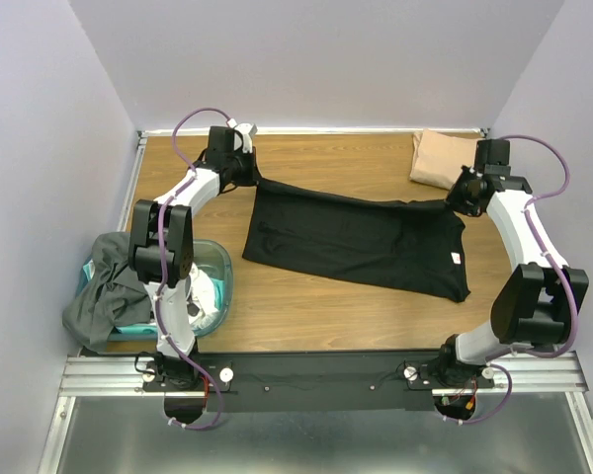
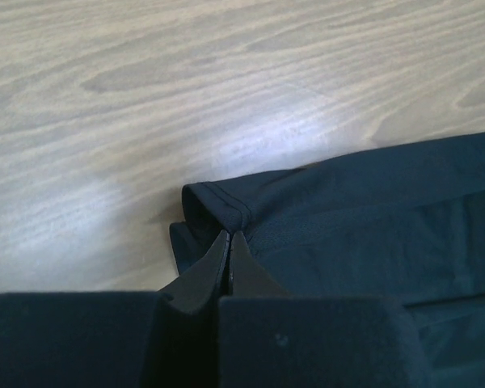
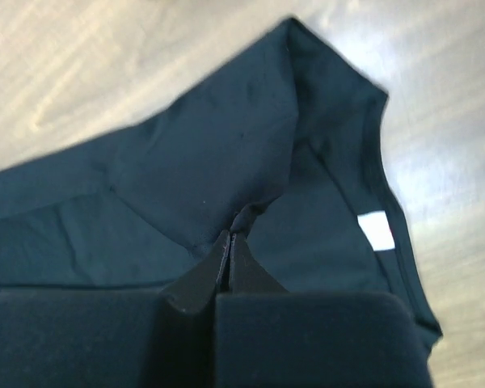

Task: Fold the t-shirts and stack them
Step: Fold the tshirt

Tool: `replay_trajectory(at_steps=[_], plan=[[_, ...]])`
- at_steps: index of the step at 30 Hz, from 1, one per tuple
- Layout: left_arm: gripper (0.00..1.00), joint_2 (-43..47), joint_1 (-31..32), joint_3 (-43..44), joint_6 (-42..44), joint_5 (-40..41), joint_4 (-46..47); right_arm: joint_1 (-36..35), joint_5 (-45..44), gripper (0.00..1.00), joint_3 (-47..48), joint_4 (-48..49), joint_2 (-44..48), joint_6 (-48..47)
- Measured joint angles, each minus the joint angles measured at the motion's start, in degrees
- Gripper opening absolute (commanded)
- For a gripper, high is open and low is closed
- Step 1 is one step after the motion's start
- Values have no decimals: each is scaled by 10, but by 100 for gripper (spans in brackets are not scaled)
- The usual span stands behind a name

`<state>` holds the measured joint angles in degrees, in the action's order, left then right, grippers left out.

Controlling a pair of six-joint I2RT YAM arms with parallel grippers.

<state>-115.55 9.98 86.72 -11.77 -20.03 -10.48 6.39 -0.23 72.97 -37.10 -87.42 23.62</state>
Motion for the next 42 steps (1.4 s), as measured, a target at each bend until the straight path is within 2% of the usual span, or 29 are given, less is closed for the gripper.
replay_trajectory(at_steps=[20, 21, 22, 23, 24, 26, 28, 35, 42], plan=[[0, 142, 0, -199, -17, 9, 2, 0, 16, 0, -110, -71, 109, 19], [6, 148, 0, -204, -20, 13, 2, 0, 17, 1, -119, -73, 113, 19], [27, 153, 0, -209, -26, 17, 3, 0, 17, 7, -128, -76, 115, 19], [35, 159, 0, -214, -32, 21, 3, 0, 17, 16, -139, -78, 118, 21], [46, 165, 0, -220, -39, 28, 3, 0, 17, 38, -146, -81, 119, 20], [50, 172, 0, -227, -53, 39, 3, 0, 16, 52, -158, -93, 119, 23], [51, 177, 0, -232, -61, 53, 2, 0, 16, 58, -160, -97, 120, 24], [51, 180, 21, -208, -65, 90, -13, -27, 22, 58, -144, -85, 123, 5], [51, 181, 55, -200, -74, 77, -5, -167, 74, 52, -138, -9, 102, -6]])
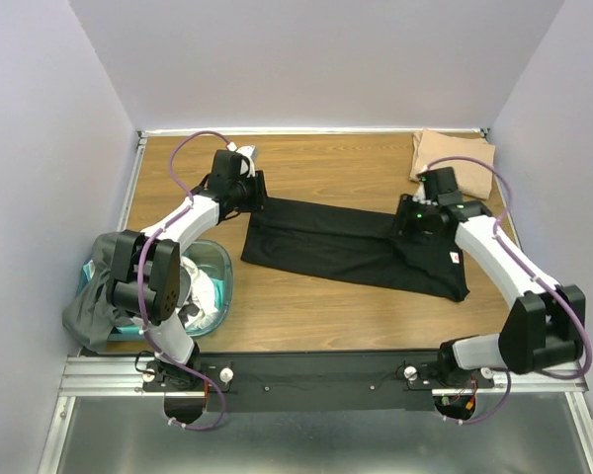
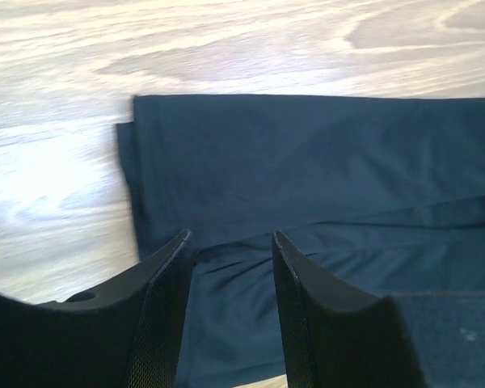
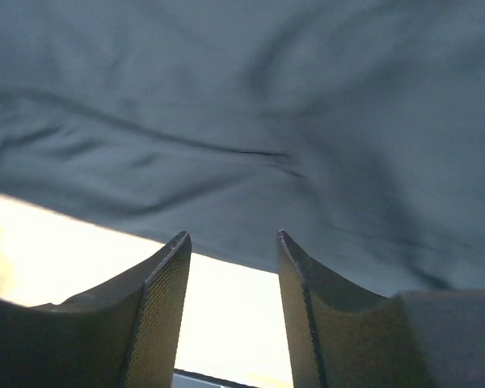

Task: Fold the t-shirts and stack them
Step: Fold the tshirt

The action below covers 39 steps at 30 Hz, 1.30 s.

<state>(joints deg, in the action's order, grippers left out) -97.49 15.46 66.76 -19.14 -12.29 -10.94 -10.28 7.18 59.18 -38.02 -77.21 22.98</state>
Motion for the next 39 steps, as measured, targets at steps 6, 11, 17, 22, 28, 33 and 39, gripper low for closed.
replay_trajectory(at_steps=[6, 11, 17, 22, 28, 33, 39], plan=[[51, 9, 4, -23, -11, -13, 15, -40, 31, 47, 0, 50, -84, -4], [51, 26, 4, -45, -15, -13, 15, -39, 0, 47, -1, 54, -129, -4], [51, 33, 4, -49, -17, -13, 15, -39, -40, 46, 2, 53, -160, 0], [51, 36, 4, -49, -18, -13, 15, -36, -86, 46, 2, 45, -170, 2], [51, 36, 4, -49, -18, -13, 14, -19, -127, 46, 2, 38, -170, 0], [51, 36, 4, -49, -18, -13, 14, -12, -137, 45, 0, 36, -171, -3], [51, 36, 4, -49, -18, -13, 14, -12, -143, 43, -9, 36, -191, -7]])
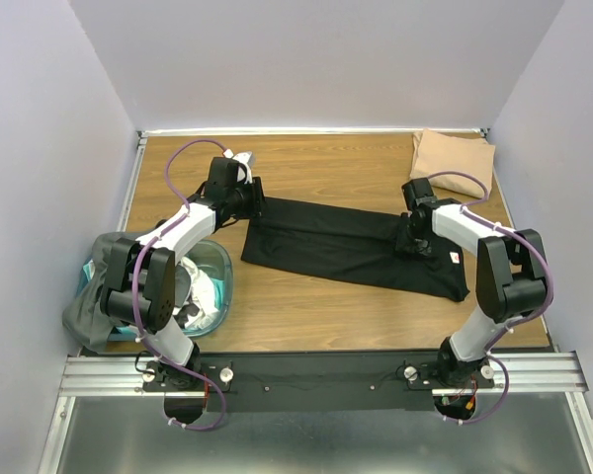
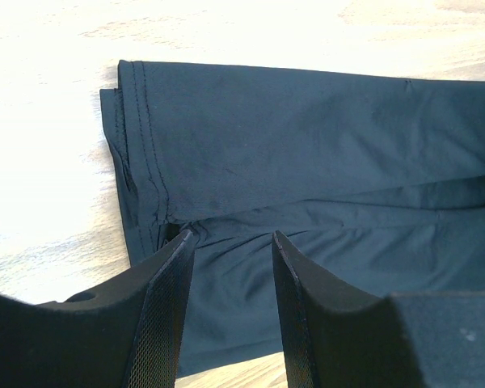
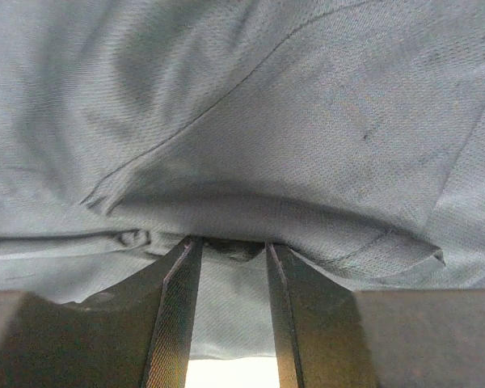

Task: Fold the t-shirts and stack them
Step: Fold the tshirt

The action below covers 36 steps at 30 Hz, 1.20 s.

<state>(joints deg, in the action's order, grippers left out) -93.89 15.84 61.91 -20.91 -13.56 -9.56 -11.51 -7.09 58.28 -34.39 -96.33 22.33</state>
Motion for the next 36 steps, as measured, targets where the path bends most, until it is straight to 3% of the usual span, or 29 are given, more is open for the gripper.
replay_trajectory(at_steps=[3, 10, 23, 31, 34, 36], plan=[[51, 0, 0, 0, 0, 0, 0, 0, 0, 41, 0, 1, -7, -2], [51, 0, 0, 0, 0, 0, 0, 0, -3, 20, -2, 1, -7, -7], [51, 0, 0, 0, 5, 0, -6, 0, 45, 16, 26, -43, 23, -10], [51, 0, 0, 0, 11, 0, -9, 0, 118, 18, 24, -68, 23, -9], [51, 0, 0, 0, 12, 0, -9, 0, 138, 28, 21, -72, 23, -10], [51, 0, 0, 0, 12, 0, -9, 0, 151, 40, 21, -75, 23, -10]])
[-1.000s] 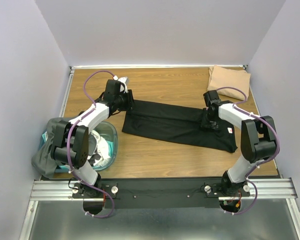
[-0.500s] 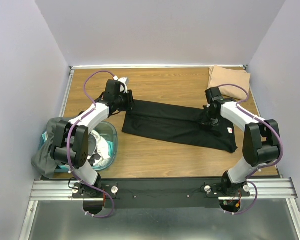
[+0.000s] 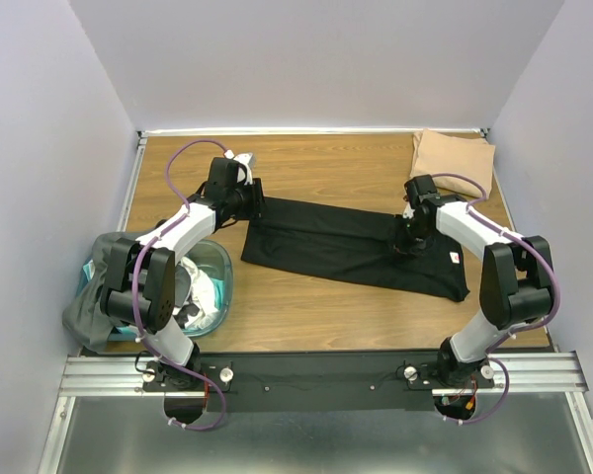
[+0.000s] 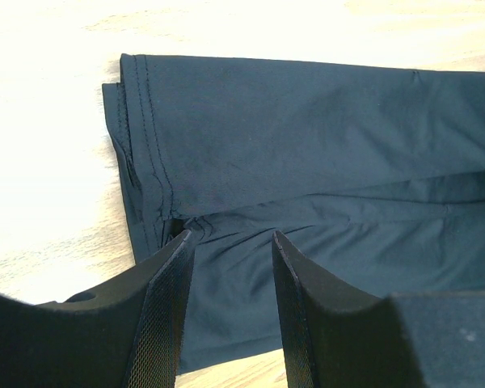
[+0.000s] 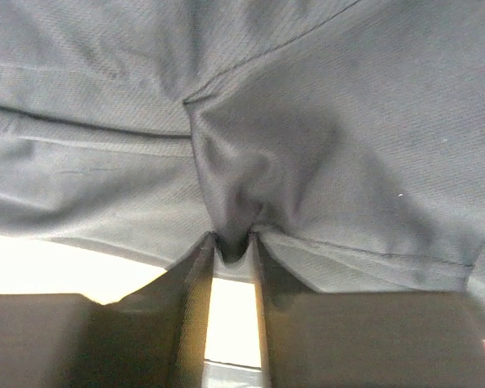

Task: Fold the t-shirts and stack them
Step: Fold the tshirt

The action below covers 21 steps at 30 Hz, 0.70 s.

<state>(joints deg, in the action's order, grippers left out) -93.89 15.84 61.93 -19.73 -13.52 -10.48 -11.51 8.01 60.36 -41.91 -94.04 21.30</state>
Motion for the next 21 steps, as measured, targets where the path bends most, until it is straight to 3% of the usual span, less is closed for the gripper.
replay_trajectory(at_steps=[1, 7, 12, 21], plan=[[51, 0, 0, 1, 0, 0, 0, 0, 4, 48, 0, 0, 0, 0], [52, -18, 0, 25, -2, 0, 0, 0, -26, 59, 19, -9, 0, 14], [52, -57, 0, 63, -12, -10, 15, 23, -93, 59, 67, 3, 0, 22], [52, -143, 0, 83, -39, -47, 57, 162, -105, 55, 110, 104, -52, 13]])
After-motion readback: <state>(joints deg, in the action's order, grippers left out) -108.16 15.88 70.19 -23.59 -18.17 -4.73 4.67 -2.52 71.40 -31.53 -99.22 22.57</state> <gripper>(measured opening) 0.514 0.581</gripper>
